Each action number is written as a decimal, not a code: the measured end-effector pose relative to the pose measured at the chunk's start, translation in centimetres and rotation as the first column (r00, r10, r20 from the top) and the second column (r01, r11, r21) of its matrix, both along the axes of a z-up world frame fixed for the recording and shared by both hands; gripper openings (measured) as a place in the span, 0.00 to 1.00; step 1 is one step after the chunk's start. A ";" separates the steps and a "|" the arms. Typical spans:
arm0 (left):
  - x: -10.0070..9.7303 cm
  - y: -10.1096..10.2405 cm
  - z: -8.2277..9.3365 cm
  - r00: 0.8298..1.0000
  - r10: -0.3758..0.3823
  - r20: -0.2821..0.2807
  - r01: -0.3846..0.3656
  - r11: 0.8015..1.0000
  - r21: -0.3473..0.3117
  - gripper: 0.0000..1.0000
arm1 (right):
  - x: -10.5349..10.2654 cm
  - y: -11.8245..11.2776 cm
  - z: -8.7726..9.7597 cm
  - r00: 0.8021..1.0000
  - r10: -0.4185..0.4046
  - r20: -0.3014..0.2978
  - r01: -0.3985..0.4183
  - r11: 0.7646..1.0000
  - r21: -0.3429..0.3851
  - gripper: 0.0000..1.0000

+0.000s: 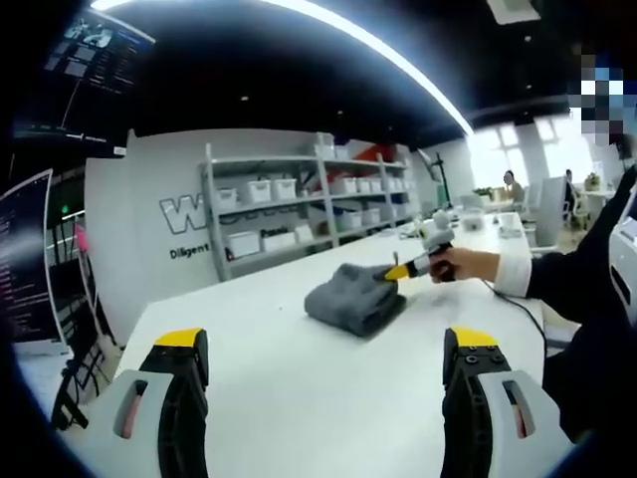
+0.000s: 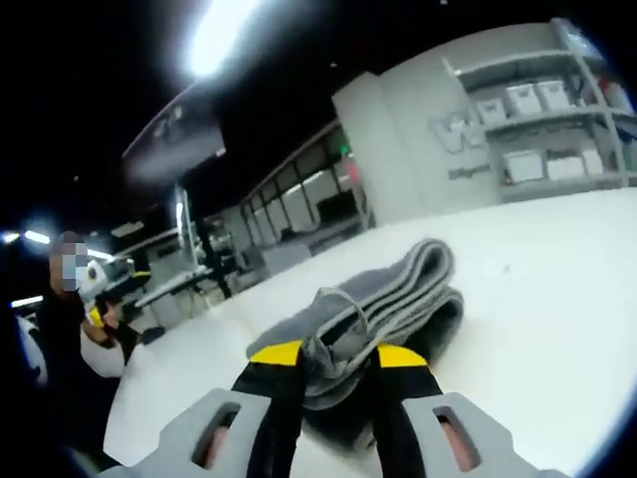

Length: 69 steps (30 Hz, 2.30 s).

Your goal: Open the folded towel by lifting each exposed corner and separating the folded layers until the towel lies flat within the target outline without major curled edges

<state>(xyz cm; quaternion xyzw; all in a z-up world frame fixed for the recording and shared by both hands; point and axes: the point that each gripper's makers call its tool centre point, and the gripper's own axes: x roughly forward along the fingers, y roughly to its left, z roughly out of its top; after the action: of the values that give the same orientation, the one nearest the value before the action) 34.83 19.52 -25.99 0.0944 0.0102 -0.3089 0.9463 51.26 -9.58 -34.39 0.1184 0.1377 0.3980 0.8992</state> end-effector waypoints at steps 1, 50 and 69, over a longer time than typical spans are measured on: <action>0.0 -0.2 -0.1 1.000 -0.003 -0.003 0.003 1.000 0.001 0.97 | 0.0 0.0 0.1 1.000 0.000 0.003 0.000 1.000 -0.001 0.21; 1.5 -5.5 -2.7 0.996 -0.088 -0.022 0.087 0.996 -0.035 0.92 | -1.6 2.1 4.1 0.990 0.040 0.136 -0.037 0.999 -0.030 0.13; 4.5 -9.3 -3.0 0.994 -0.106 0.018 0.105 0.992 0.070 0.87 | -1.9 2.4 4.0 0.990 0.040 0.132 -0.037 0.999 -0.025 0.13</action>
<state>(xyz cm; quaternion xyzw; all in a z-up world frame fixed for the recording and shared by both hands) 39.33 10.18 -29.03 0.1307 0.0053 -0.3570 0.9249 49.41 -7.17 -30.41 0.0790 0.0844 0.4209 0.8997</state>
